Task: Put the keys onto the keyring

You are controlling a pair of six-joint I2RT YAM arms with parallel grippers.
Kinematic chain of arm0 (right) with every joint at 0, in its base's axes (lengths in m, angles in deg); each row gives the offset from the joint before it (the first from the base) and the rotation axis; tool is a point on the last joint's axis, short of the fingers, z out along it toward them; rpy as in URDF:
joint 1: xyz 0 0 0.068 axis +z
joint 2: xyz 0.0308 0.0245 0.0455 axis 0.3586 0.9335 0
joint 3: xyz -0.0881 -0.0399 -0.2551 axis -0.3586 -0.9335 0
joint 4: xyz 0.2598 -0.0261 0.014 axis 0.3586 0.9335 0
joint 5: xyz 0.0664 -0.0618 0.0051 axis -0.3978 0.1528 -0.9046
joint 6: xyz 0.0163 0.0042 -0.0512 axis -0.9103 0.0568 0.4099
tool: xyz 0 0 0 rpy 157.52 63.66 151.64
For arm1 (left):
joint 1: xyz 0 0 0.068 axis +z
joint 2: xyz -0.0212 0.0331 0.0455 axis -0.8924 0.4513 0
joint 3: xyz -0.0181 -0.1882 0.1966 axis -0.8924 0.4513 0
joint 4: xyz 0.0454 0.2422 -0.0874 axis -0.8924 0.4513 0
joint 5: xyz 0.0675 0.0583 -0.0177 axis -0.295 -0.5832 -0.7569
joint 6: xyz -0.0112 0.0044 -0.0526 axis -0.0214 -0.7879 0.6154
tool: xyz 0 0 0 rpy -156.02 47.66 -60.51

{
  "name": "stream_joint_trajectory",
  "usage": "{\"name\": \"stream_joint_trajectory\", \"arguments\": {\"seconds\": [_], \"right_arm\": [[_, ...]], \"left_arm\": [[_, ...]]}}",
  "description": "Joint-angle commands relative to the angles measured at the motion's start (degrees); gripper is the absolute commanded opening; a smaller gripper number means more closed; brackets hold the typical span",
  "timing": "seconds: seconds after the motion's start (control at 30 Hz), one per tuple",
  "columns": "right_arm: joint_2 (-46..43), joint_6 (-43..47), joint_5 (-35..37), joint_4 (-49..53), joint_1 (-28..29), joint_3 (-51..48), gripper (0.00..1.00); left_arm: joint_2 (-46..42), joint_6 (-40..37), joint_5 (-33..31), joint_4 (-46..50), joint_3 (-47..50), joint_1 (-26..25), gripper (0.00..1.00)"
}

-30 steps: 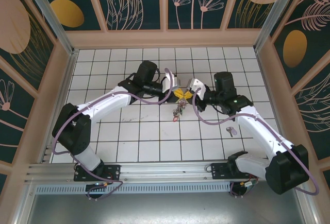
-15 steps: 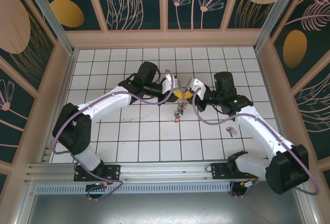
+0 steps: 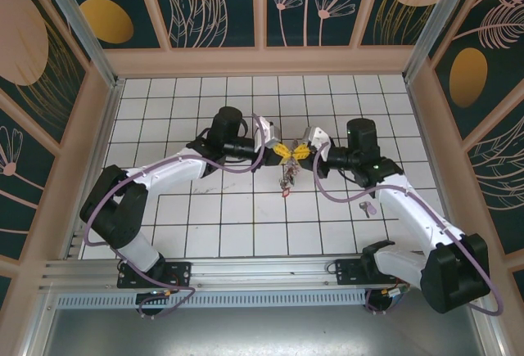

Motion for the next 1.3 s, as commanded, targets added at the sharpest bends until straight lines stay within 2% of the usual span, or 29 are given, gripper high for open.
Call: {"name": "stream_joint_trajectory", "arguments": {"seconds": [0.0, 0.27, 0.4, 0.6, 0.8, 1.07, 1.27], "right_arm": [[-1.05, -2.05, -4.5, -5.84, -1.17, -1.38, 0.13], [-1.02, -5.14, -8.06, -10.58, -1.57, -2.52, 0.13], [-1.69, -5.04, -5.11, -10.19, -1.56, -2.89, 0.16], [-5.65, -1.86, 0.38, -3.9, -2.03, -3.46, 0.2], [-9.22, -2.46, 1.9, -2.92, -2.95, -5.0, 0.2], [-8.04, -7.04, -1.09, -9.18, -2.26, -5.94, 0.16], [-3.7, -9.0, -2.36, -13.88, -0.42, -5.79, 0.09]], "left_arm": [[-2.68, 5.03, 7.68, -11.19, 0.13, -0.1, 0.0], [-2.33, 7.94, 9.45, -14.95, 1.07, -0.16, 0.0], [-2.5, 7.47, 8.01, -14.38, 1.11, -0.11, 0.0], [-3.64, 4.71, 1.64, -10.54, 1.29, -0.08, 0.0], [-2.91, 3.09, 1.09, -7.68, 0.02, -0.12, 0.0], [-1.75, 2.97, 2.1, -6.47, -1.6, -0.12, 0.0], [-1.76, 4.08, 2.46, -7.95, -1.38, -0.09, 0.0]]}}
